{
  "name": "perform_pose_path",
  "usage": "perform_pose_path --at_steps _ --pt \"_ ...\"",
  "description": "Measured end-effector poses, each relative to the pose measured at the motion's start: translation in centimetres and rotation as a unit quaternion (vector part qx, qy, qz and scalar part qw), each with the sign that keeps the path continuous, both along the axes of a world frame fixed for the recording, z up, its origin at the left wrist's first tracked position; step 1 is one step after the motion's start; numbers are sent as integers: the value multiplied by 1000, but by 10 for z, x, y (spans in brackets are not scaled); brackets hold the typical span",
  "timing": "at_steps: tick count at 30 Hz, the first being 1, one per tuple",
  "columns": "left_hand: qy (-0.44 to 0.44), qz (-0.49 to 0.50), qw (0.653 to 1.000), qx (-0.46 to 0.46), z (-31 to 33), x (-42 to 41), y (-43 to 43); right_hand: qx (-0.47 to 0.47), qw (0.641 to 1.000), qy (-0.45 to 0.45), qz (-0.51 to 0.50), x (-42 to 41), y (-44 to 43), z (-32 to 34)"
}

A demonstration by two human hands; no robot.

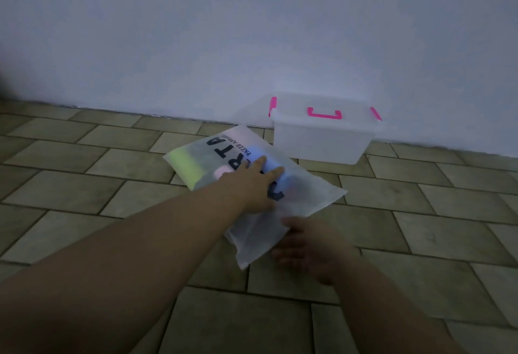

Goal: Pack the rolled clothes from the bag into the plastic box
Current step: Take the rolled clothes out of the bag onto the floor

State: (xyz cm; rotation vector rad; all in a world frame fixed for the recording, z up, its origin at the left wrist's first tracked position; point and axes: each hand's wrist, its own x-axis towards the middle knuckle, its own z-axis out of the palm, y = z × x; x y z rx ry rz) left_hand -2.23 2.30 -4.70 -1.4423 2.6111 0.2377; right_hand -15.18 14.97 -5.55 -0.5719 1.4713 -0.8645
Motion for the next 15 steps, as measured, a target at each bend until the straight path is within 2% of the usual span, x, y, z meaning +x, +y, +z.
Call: perform_pose_path --at_steps 2,4,11,13,15 --pt "-2 10 1000 -3 -6 -2 -7 25 997 0 70 26 2 -3" --pt "3 24 1000 -5 -8 -6 -10 18 996 26 84 36 -2 -3" --pt "52 136 988 45 -9 -30 14 17 993 115 10 -30 0 -1" --pt "58 126 989 49 -11 -44 34 14 993 111 -36 -51 7 -2" --pt "56 82 995 24 -15 -50 55 18 995 90 -39 -63 17 -3"
